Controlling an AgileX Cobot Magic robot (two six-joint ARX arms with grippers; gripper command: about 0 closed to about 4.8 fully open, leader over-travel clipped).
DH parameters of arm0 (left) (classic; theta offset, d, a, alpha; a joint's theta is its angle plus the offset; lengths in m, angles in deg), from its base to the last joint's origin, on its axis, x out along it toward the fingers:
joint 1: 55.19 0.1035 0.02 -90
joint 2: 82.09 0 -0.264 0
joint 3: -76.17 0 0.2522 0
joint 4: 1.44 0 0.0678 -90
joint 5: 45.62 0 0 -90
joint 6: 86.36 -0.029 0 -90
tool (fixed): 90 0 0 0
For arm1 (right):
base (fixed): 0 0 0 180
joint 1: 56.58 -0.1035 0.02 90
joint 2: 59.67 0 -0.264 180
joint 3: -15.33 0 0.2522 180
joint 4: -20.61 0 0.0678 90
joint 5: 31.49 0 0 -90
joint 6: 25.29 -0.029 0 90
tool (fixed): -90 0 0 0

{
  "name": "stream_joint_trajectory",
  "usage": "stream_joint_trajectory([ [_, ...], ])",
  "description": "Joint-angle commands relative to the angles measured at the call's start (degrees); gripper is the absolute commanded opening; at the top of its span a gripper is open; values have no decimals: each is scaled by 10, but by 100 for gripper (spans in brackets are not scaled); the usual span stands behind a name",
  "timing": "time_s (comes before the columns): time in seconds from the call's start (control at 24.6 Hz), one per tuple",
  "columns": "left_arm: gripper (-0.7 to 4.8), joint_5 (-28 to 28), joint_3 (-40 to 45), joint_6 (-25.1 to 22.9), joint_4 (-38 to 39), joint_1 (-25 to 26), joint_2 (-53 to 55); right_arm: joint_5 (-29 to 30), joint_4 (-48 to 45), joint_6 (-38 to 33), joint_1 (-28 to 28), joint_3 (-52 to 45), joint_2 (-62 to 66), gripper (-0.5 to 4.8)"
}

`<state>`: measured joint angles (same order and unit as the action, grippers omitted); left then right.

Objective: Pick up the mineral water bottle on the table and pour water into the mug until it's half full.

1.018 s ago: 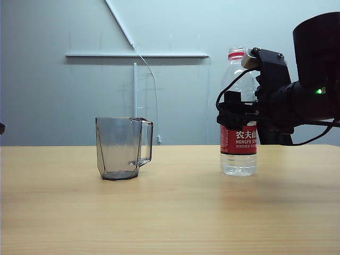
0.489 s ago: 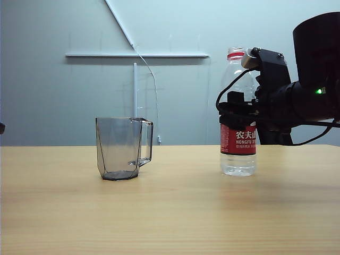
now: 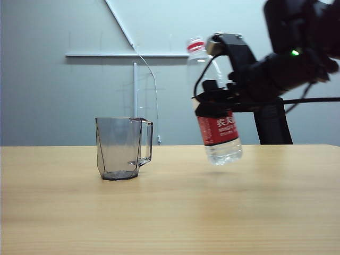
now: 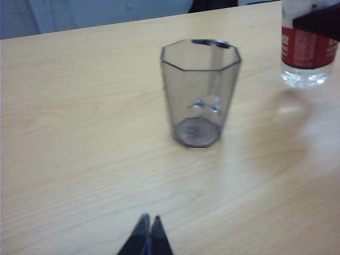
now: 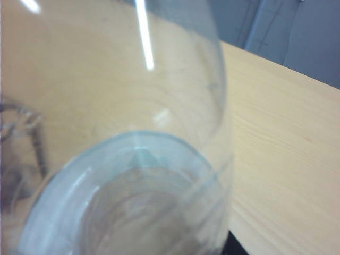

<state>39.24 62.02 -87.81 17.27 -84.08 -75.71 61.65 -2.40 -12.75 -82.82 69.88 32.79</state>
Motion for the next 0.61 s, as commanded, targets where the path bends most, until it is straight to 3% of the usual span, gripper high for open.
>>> stream_joint_trajectory([
  [0.04, -2, 0, -1, 2, -7, 21, -11, -8, 64, 61, -17, 47, -5, 291],
  [0.29, -2, -1, -1, 2, -7, 53, -33, -40, 161, 139, -43, 107, -5, 290],
  [0.61, -2, -1, -1, 2, -8, 57, -60, -82, 222, 232, -73, 143, -4, 290],
])
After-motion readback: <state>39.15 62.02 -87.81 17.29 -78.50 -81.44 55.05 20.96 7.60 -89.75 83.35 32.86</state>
